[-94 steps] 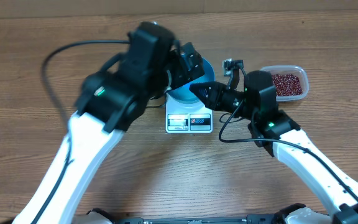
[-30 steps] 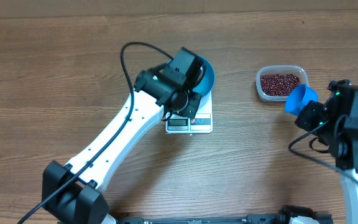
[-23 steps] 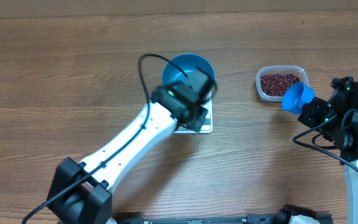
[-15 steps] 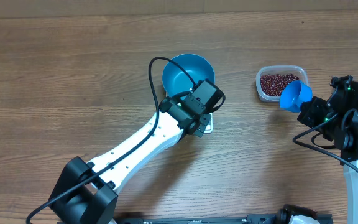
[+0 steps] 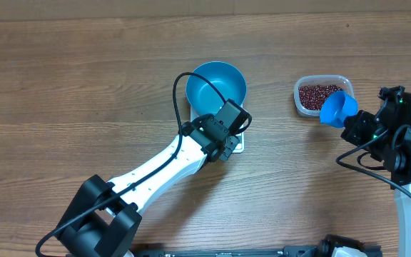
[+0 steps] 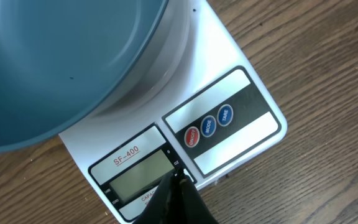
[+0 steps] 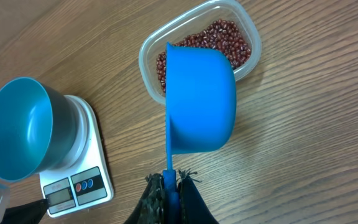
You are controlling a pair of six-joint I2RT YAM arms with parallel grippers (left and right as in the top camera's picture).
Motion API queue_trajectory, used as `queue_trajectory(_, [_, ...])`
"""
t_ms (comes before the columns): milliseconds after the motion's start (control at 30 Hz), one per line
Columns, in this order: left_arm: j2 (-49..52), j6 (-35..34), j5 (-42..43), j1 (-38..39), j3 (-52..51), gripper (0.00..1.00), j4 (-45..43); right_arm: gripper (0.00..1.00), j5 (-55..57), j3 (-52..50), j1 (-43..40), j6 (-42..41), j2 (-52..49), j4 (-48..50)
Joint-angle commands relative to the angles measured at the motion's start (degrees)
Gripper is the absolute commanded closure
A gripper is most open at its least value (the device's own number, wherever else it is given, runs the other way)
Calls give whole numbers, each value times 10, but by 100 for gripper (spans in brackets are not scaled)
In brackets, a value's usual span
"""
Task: Scoop item into bowl and weigh 150g on scale
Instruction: 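Move the left gripper down to the scale buttons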
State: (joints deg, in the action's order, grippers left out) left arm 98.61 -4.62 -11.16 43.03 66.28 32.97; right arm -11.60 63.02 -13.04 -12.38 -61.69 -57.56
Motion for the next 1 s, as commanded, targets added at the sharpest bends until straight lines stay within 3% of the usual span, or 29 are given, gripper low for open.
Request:
queue_trajectory(0, [4, 8, 8, -3, -6, 96, -5, 96, -1, 16, -2, 2, 1, 9])
queue_trajectory(200, [9, 45, 48, -6, -6, 96, -13, 96, -1, 16, -2, 2, 1, 11])
queue_trajectory(967, [65, 44, 33, -17, -6, 96, -64, 96, -1, 16, -2, 2, 1, 11])
